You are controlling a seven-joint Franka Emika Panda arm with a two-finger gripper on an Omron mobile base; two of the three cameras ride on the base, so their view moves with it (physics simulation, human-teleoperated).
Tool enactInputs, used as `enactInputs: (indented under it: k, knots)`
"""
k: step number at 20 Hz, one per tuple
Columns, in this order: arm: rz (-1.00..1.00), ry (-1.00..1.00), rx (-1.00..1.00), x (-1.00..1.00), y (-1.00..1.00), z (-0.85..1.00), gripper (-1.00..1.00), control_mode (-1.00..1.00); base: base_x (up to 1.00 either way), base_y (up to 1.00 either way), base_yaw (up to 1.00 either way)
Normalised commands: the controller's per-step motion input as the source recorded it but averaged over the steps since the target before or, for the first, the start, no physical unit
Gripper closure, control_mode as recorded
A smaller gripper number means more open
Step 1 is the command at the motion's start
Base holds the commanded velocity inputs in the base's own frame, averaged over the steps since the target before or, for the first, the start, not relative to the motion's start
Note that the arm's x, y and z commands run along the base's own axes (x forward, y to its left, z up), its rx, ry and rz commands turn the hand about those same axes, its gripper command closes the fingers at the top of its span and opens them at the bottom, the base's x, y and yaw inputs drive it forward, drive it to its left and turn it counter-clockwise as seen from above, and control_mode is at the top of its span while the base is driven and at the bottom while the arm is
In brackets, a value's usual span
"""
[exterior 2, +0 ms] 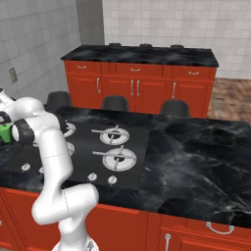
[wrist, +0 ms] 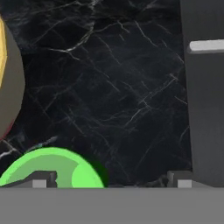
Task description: Pick the cup and bowl from the counter and place them on the counter next to the sink.
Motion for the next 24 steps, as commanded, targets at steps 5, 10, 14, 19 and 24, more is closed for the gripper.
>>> enactInputs:
  k: [5, 10, 14, 19, 24]
  knots:
    - [0.00, 0.03, 0.00, 0.06, 0.06, -0.20, -1.00, -1.00, 0.00, 0.00, 0.00]
    - [0.00, 0.07, 0.00, 0.03, 0.10, -0.12, -1.00, -1.00, 0.00, 0.00, 0.00]
    - [0.00, 0.06, 0.00, 0.05, 0.11, -0.24, -1.00, -1.00, 0.00, 0.00, 0.00]
    - [0.00, 0.03, 0.00, 0.12, 0.05, -0.27, -1.00, -1.00, 0.00, 0.00, 0.00]
    - [0.00, 0.01, 0.00, 0.00, 0.02, -0.03, -1.00, -1.00, 0.00, 0.00, 0.00]
